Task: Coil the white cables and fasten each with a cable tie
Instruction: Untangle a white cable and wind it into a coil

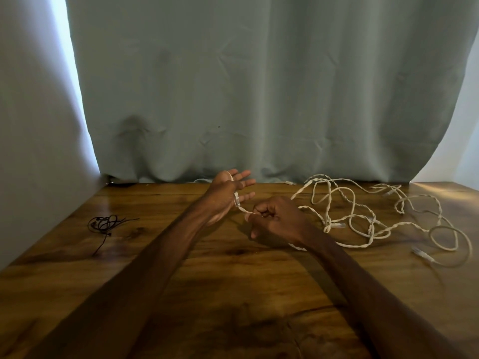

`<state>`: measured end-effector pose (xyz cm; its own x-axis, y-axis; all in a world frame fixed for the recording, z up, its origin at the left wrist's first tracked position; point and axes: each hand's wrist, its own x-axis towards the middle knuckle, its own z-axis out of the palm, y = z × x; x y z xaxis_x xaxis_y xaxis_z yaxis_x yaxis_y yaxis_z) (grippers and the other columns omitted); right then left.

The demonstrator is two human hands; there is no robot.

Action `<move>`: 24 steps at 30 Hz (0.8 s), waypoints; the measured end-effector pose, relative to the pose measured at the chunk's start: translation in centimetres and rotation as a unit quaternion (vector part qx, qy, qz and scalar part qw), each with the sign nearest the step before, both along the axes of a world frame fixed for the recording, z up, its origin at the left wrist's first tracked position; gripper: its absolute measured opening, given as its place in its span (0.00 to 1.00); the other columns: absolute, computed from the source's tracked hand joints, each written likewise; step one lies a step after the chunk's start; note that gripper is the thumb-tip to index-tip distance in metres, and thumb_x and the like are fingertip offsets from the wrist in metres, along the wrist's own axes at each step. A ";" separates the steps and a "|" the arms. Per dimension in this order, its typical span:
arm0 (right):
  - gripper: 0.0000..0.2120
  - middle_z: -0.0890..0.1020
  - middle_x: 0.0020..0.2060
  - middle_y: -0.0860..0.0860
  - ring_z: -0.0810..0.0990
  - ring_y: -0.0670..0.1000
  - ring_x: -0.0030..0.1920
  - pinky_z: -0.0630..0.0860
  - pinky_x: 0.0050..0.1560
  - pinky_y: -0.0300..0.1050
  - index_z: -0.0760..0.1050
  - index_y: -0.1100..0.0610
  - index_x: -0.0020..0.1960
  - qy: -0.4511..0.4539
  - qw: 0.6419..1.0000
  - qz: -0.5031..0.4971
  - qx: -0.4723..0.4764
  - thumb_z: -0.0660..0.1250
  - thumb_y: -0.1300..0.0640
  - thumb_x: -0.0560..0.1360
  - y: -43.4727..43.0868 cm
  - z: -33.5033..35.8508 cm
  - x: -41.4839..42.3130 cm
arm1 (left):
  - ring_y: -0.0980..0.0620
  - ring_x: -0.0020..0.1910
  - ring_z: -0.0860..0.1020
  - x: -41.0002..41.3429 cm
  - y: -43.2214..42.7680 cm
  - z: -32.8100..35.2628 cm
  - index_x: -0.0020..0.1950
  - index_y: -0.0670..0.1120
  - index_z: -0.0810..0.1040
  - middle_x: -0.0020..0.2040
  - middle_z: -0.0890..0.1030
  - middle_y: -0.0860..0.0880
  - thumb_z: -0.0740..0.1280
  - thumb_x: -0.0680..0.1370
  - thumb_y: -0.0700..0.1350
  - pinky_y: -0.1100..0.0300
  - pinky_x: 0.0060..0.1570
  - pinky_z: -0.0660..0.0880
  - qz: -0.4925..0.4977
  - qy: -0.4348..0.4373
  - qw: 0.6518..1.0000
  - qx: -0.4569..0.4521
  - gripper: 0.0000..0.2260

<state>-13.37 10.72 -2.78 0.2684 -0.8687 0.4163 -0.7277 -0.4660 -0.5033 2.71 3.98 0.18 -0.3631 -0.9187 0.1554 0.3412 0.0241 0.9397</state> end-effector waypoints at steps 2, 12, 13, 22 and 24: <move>0.17 0.84 0.29 0.46 0.74 0.48 0.27 0.69 0.31 0.46 0.83 0.52 0.34 -0.008 1.000 -0.001 -0.016 0.70 0.47 0.79 -0.1 -0.1 -0.4 | 0.40 0.70 0.75 0.3 -0.3 0.0 0.81 0.37 0.52 0.76 0.70 0.39 0.55 0.83 0.27 0.42 0.62 0.77 0.010 -0.003 1.000 -0.003 0.27; 0.13 0.81 0.30 0.44 0.78 0.45 0.31 0.77 0.36 0.52 0.78 0.44 0.38 0.013 0.998 -0.024 -0.059 0.65 0.38 0.75 -0.6 -0.4 -0.8 | 0.45 0.64 0.78 0.9 -1.8 -1.1 0.80 0.41 0.52 0.74 0.71 0.42 0.55 0.84 0.29 0.45 0.61 0.78 0.053 -0.082 0.994 -0.057 0.26; 0.11 0.81 0.31 0.43 0.79 0.43 0.32 0.78 0.37 0.51 0.79 0.45 0.42 0.006 0.999 -0.016 -0.052 0.65 0.40 0.76 -0.5 -0.4 -0.8 | 0.45 0.63 0.78 1.0 -2.0 -1.3 0.80 0.41 0.52 0.74 0.72 0.42 0.55 0.84 0.29 0.45 0.61 0.79 0.058 -0.091 0.992 -0.062 0.26; 0.10 0.80 0.30 0.38 0.78 0.42 0.29 0.71 0.34 0.41 0.81 0.47 0.44 -0.053 0.997 0.032 -0.050 0.66 0.59 0.80 0.3 -0.2 -0.6 | 0.54 0.47 0.85 1.3 -1.8 -2.7 0.78 0.41 0.54 0.59 0.82 0.48 0.54 0.85 0.33 0.64 0.43 0.80 0.002 -0.235 0.961 -0.149 0.21; 0.07 0.80 0.32 0.36 0.78 0.43 0.33 0.71 0.36 0.41 0.81 0.48 0.45 -0.054 0.995 0.035 -0.078 0.66 0.56 0.79 0.3 -0.1 -0.6 | 0.57 0.39 0.85 1.2 -1.5 -2.9 0.75 0.43 0.61 0.47 0.85 0.52 0.55 0.86 0.36 0.66 0.38 0.77 -0.016 -0.279 0.946 -0.161 0.18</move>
<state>-13.97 11.00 -2.89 0.2732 -0.7713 0.5749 -0.6364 -0.5930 -0.4933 3.93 2.50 -2.76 -0.4987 -0.8430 0.2016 -0.2010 0.3387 0.9192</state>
